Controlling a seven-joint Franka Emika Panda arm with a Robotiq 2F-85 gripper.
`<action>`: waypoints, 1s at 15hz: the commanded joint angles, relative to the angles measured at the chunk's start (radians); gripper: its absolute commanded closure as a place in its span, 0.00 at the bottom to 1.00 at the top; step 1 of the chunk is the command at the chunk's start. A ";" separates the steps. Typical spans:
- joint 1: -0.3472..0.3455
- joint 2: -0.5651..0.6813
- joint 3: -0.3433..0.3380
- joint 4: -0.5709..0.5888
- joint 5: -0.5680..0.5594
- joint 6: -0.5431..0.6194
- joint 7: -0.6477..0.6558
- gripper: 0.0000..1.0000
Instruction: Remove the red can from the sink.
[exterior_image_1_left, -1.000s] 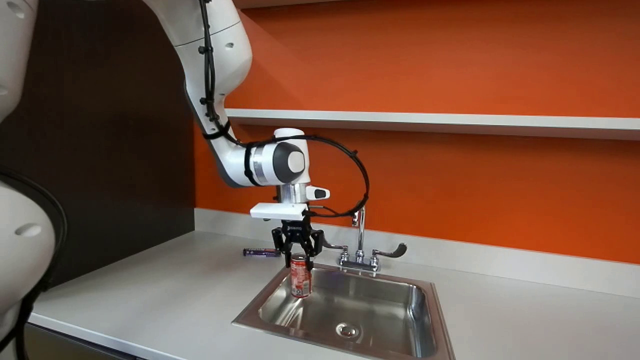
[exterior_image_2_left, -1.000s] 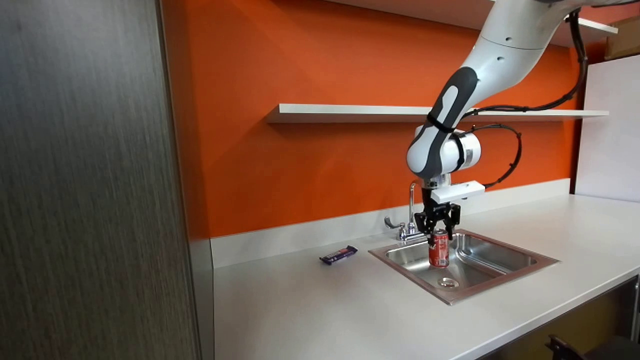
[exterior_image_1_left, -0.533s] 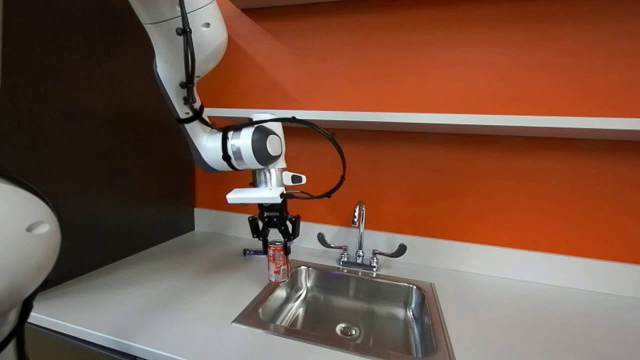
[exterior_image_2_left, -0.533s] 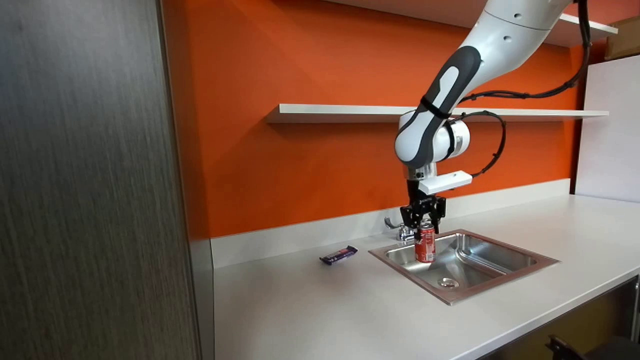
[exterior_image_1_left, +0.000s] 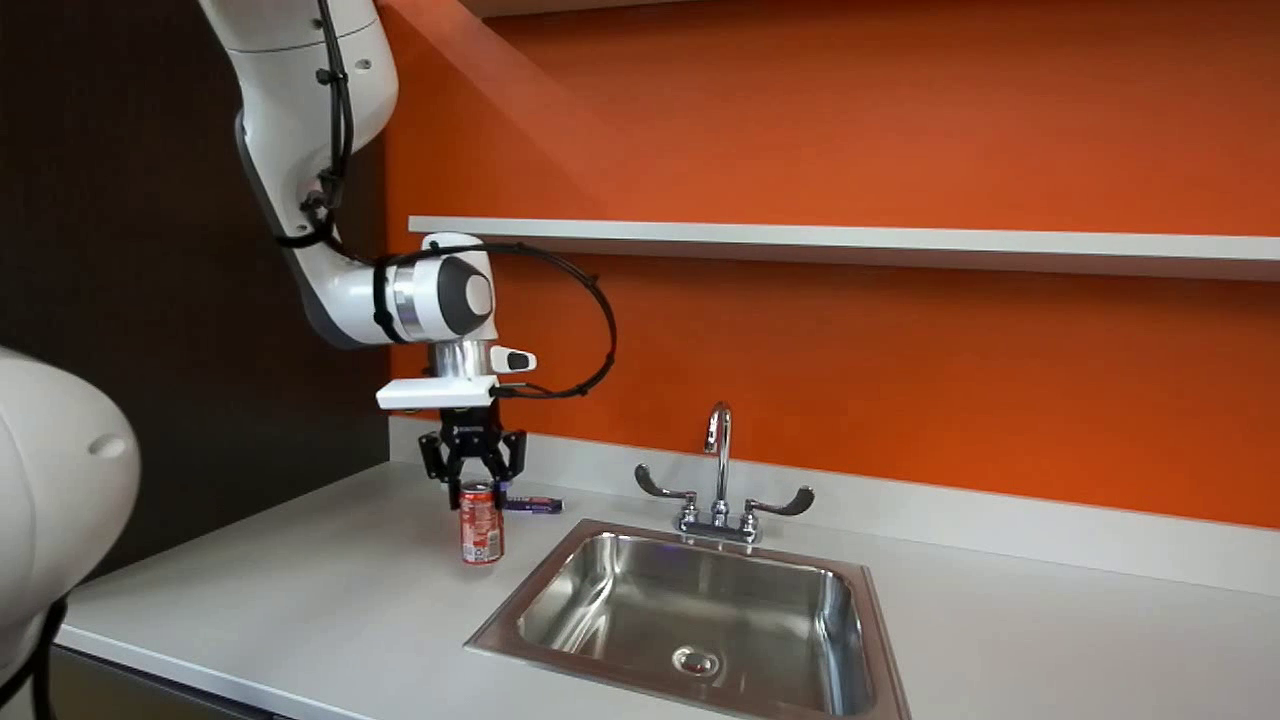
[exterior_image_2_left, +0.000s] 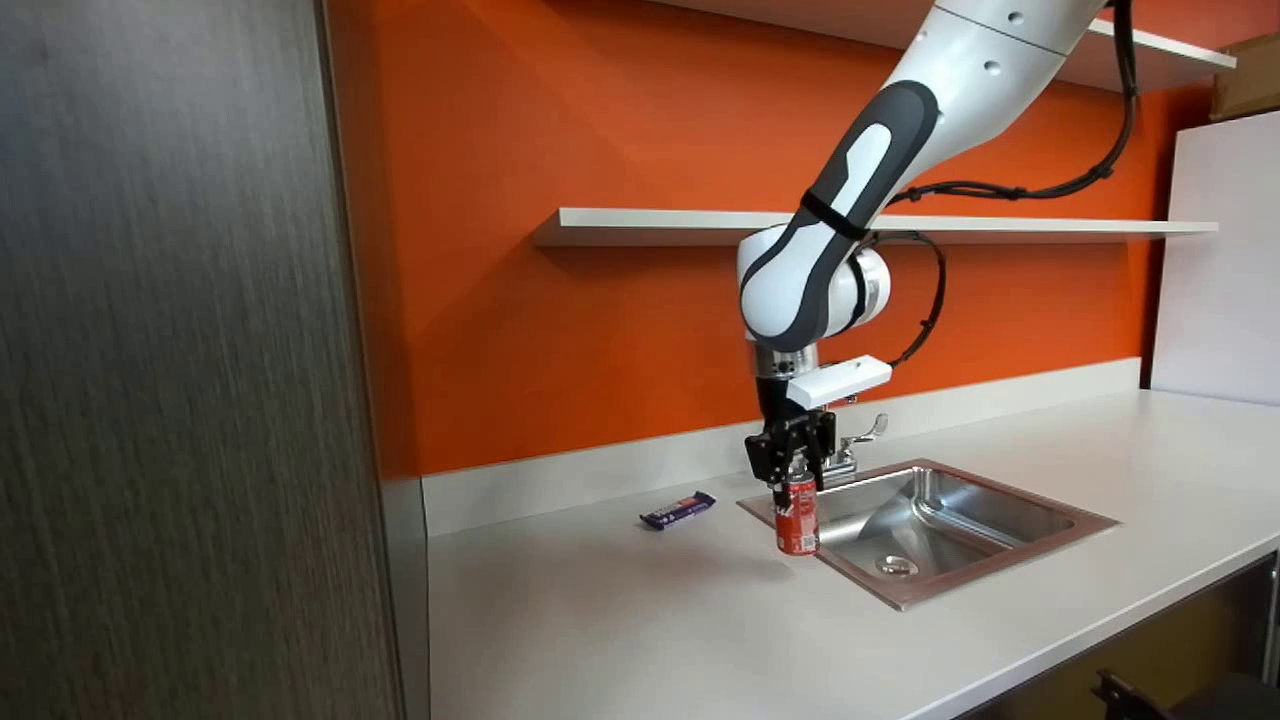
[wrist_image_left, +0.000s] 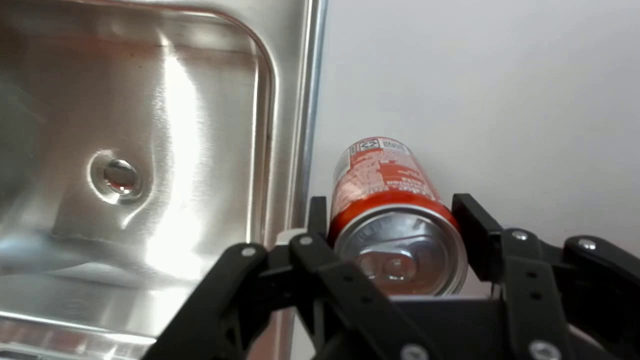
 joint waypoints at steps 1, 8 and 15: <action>0.020 -0.007 0.034 -0.006 -0.037 -0.009 0.049 0.61; 0.038 0.014 0.045 -0.024 -0.048 0.003 0.069 0.61; 0.040 0.021 0.046 -0.042 -0.064 0.009 0.093 0.61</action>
